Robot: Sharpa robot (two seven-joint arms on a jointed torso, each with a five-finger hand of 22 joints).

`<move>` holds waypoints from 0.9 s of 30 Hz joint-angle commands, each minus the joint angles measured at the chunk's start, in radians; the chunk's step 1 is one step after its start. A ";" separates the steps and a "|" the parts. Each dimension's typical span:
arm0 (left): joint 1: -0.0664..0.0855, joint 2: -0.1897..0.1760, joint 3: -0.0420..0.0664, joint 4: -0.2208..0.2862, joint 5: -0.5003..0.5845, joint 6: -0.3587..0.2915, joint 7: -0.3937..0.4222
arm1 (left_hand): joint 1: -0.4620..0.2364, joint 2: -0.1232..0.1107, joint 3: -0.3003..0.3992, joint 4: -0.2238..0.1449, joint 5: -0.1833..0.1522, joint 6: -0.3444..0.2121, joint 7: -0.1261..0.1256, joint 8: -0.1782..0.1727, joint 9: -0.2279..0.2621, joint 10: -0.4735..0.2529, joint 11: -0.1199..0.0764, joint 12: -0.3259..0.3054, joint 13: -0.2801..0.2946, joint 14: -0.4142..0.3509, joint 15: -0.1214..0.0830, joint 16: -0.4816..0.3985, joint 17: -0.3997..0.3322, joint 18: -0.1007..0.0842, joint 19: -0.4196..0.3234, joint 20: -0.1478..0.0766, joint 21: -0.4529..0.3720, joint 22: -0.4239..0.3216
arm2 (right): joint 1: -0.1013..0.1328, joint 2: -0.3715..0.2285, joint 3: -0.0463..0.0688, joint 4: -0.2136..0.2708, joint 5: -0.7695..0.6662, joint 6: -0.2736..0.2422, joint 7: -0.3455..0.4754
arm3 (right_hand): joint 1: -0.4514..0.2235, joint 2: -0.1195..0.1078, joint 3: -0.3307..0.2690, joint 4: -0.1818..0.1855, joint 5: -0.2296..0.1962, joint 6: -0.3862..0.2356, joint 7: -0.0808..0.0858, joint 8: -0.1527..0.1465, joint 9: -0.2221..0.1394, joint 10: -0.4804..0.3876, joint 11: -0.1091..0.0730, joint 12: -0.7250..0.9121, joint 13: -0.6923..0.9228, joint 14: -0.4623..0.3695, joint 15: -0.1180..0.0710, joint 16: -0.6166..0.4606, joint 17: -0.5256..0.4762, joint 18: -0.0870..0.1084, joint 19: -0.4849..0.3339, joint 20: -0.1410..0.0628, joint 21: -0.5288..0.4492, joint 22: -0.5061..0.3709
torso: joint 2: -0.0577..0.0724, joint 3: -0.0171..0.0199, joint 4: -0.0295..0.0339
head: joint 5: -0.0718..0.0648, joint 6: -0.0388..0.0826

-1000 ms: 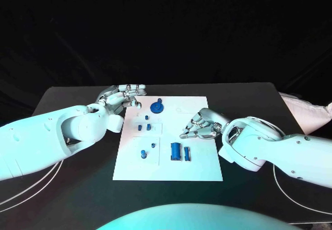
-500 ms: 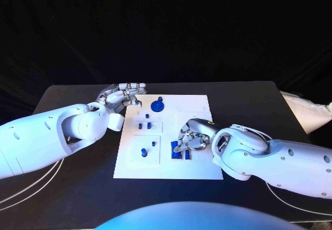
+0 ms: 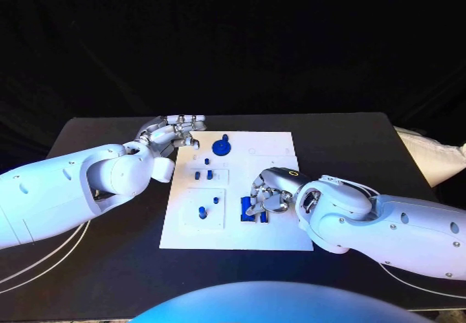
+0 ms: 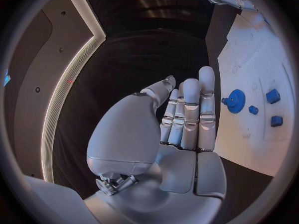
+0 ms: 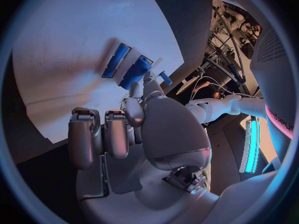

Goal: Assemble the parts on the task board

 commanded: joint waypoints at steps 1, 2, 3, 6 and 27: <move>0.000 0.000 0.001 0.004 0.005 0.016 0.009 | 0.000 0.010 -0.006 0.000 0.007 -0.007 0.000 0.004 0.001 -0.005 -0.001 0.001 0.001 -0.010 -0.001 0.006 -0.001 0.019 -0.005 0.005 -0.005 -0.001 | -0.003 0.005 0.000 -0.004 -0.061 0.028 -0.019 | 0.016 0.004 0.002 -0.009 -0.007 -0.008 -0.002 0.007 0.004 0.050 -0.040 0.166 0.103 0.072 -0.007 0.006 0.084 -0.014 0.027 -0.007 0.004 0.092 | 0.001 0.0001 0.0015 | 0.000 -0.003; 0.000 0.000 0.001 0.004 0.005 0.016 0.009 | 0.000 0.010 -0.006 0.000 0.007 -0.007 0.000 0.004 0.001 -0.005 -0.001 0.001 0.001 -0.010 -0.001 0.006 -0.001 0.019 -0.005 0.005 -0.005 -0.001 | -0.004 0.006 0.000 -0.005 -0.065 0.030 -0.020 | 0.019 0.005 0.003 -0.011 -0.007 -0.008 -0.002 0.009 0.006 0.051 -0.040 0.167 0.104 0.072 -0.008 0.007 0.085 -0.014 0.028 -0.008 0.004 0.093 | 0.001 0.0003 0.0017 | 0.000 -0.003; 0.000 0.000 0.001 0.004 0.005 0.017 0.009 | 0.000 0.010 -0.006 0.000 0.007 -0.007 0.000 0.004 0.001 -0.005 -0.001 0.001 0.001 -0.010 -0.001 0.006 -0.001 0.019 -0.005 0.005 -0.005 -0.001 | -0.005 0.008 0.000 -0.007 -0.070 0.031 -0.022 | 0.021 0.006 0.004 -0.013 -0.007 -0.009 -0.002 0.011 0.007 0.051 -0.040 0.168 0.104 0.072 -0.008 0.007 0.085 -0.014 0.028 -0.008 0.004 0.093 | 0.000 0.0003 0.0014 | 0.000 -0.004; 0.000 -0.001 0.001 0.004 0.005 0.017 0.008 | 0.000 0.010 -0.006 0.000 0.007 -0.007 0.000 0.004 0.001 -0.005 -0.001 0.001 0.001 -0.010 -0.001 0.006 -0.001 0.019 -0.005 0.005 -0.005 -0.001 | -0.009 0.014 0.000 -0.013 -0.089 0.026 -0.031 | 0.029 0.009 0.008 -0.019 -0.009 -0.011 -0.003 0.016 0.010 0.053 -0.041 0.173 0.107 0.073 -0.009 0.007 0.086 -0.014 0.028 -0.009 0.004 0.093 | 0.001 0.0003 0.0015 | 0.001 -0.005; 0.000 -0.004 0.001 0.006 0.005 0.018 0.007 | 0.000 0.010 -0.006 0.000 0.007 -0.007 0.000 0.004 0.001 -0.005 -0.001 0.001 0.001 -0.010 -0.001 0.006 -0.001 0.019 -0.005 0.005 -0.005 -0.001 | -0.015 0.019 -0.001 -0.023 -0.177 -0.047 -0.056 | 0.055 0.028 0.030 -0.038 -0.011 -0.012 -0.009 0.030 0.017 0.060 -0.046 0.193 0.118 0.073 -0.014 0.008 0.088 -0.015 0.029 -0.013 0.006 0.096 | -0.001 -0.0004 0.0009 | 0.005 -0.013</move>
